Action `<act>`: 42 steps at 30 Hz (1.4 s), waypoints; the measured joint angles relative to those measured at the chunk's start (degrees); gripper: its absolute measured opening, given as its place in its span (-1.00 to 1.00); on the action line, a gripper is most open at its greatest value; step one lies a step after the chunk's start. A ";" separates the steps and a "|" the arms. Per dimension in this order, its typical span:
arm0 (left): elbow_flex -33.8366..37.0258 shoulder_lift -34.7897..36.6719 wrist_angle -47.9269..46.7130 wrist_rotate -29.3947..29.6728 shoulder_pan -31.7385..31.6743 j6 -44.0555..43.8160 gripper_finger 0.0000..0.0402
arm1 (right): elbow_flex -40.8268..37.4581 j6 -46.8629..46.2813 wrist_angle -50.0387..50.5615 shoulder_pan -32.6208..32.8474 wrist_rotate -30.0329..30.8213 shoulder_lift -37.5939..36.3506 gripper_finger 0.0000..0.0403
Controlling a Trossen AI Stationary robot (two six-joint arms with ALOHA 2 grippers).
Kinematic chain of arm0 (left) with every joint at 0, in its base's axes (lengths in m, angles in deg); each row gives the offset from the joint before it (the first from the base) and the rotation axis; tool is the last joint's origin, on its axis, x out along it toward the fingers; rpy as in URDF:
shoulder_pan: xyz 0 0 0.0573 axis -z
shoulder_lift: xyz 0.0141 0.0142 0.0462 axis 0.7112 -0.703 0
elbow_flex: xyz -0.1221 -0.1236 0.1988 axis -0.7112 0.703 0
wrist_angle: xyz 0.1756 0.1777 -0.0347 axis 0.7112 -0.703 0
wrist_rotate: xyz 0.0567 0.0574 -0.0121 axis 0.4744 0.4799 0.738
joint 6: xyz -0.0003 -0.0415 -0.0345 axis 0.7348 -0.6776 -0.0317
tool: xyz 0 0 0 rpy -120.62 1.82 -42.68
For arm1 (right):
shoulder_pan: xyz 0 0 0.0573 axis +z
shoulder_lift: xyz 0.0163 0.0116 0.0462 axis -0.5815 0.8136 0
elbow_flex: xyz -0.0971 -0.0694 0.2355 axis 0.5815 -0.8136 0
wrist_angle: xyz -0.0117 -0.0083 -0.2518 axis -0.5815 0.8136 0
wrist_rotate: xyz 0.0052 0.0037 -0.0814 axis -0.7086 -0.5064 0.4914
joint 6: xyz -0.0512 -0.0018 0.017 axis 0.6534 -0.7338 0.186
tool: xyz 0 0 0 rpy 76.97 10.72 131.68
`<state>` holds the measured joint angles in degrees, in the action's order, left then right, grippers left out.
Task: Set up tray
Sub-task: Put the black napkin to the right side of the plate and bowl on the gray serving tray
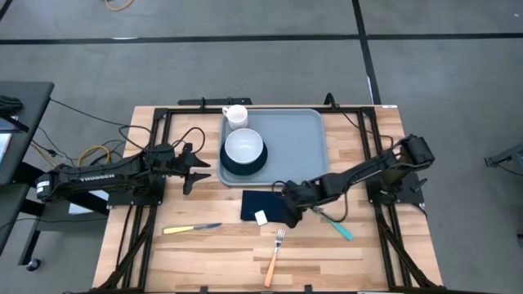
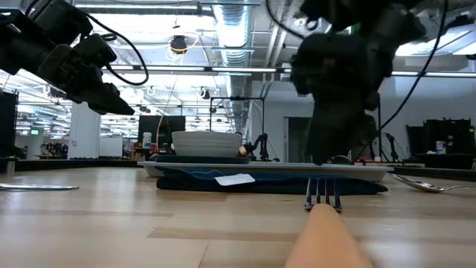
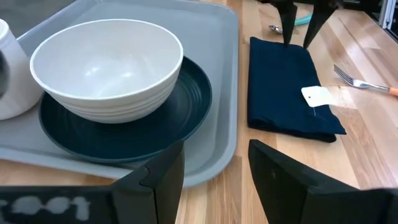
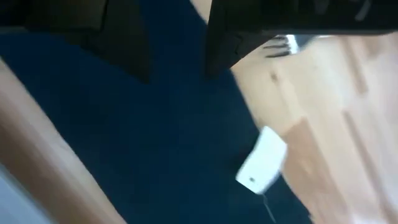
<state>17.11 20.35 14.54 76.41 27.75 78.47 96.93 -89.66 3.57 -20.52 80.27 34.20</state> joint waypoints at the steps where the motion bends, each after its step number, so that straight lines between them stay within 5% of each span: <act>1: 0.00 0.00 -0.02 -0.01 0.00 0.00 -0.17 | 1.17 0.70 2.27 -0.19 -0.18 0.86 -0.31; 7: 0.00 0.02 -0.20 -0.02 0.00 0.00 -0.17 | 7.23 2.46 14.53 -1.25 -0.51 5.56 -0.22; 20: 0.00 0.00 -0.54 0.72 0.00 0.00 -0.17 | 14.17 8.85 17.46 -1.99 -1.80 15.97 -0.13; 25: 0.00 0.00 -0.75 0.72 0.00 0.00 -0.17 | 14.38 6.30 18.61 -2.69 -1.22 15.95 -0.35; 31: 0.00 0.00 -0.82 0.74 0.00 0.00 -0.17 | 13.62 6.55 18.72 -2.80 -0.20 13.80 -0.92; 42: 0.00 0.00 -0.84 0.79 0.00 0.00 -0.17 | 15.64 6.55 22.82 -2.06 0.48 13.70 -0.97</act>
<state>17.11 20.35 13.70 77.20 27.75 78.47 112.57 -83.11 26.39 -22.58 80.75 47.89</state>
